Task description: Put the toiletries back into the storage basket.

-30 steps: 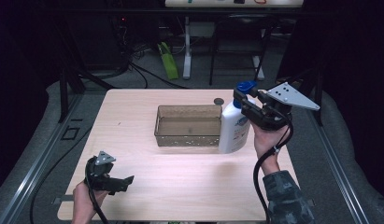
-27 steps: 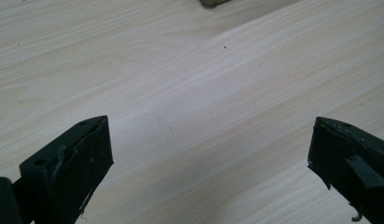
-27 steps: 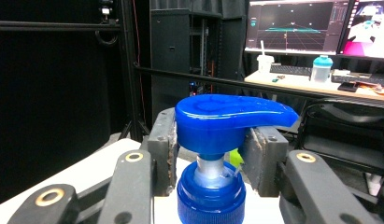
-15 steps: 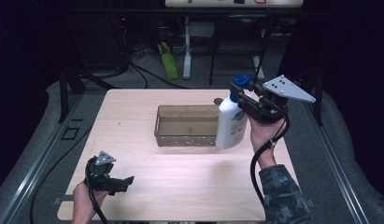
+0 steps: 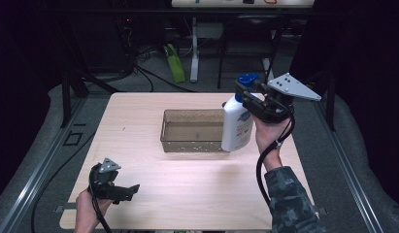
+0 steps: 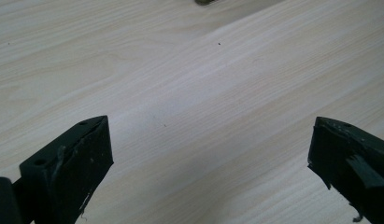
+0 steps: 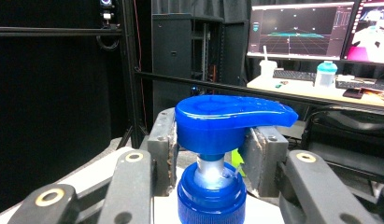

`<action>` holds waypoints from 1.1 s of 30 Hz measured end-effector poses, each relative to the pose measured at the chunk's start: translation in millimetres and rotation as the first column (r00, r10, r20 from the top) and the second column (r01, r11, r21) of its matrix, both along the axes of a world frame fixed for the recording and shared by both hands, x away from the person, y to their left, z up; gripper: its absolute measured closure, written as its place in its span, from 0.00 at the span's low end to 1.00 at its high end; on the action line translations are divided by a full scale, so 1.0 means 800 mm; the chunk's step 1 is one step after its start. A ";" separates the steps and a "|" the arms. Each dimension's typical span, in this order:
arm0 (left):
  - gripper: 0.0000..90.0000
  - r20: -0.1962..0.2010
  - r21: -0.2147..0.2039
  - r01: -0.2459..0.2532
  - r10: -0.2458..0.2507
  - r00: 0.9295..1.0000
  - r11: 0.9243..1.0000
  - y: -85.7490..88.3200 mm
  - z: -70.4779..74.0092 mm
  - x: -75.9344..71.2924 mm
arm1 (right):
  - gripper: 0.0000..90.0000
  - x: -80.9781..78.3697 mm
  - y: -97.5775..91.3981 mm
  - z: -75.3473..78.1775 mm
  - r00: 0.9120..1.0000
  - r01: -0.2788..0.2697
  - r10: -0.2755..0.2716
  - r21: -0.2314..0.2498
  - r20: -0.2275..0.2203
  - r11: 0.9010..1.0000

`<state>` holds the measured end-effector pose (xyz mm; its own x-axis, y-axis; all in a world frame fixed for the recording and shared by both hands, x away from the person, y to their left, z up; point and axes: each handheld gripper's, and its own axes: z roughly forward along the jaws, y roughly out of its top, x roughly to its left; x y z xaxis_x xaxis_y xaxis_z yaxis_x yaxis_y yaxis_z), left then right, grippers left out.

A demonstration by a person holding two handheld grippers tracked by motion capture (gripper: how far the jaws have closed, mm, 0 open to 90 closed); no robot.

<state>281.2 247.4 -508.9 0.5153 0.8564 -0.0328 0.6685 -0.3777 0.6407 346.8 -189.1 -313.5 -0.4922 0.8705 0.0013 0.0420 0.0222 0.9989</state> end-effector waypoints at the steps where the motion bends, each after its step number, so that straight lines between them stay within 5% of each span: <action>1: 0.00 0.000 0.001 -0.001 0.001 1.000 1.000 0.000 0.000 0.000 | 0.65 0.001 0.001 0.000 1.000 0.000 0.000 0.001 -0.001 1.000; 33: 0.00 -0.007 0.007 -0.006 0.006 1.000 1.000 0.005 -0.001 -0.007 | 0.65 0.033 0.031 -0.002 1.000 0.021 -0.021 0.009 -0.021 1.000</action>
<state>275.2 251.8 -509.3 0.5099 0.8597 -0.0305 0.6752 -0.3780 0.6335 373.0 -164.0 -315.4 -0.4736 0.8805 0.0195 0.0636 0.0121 0.9979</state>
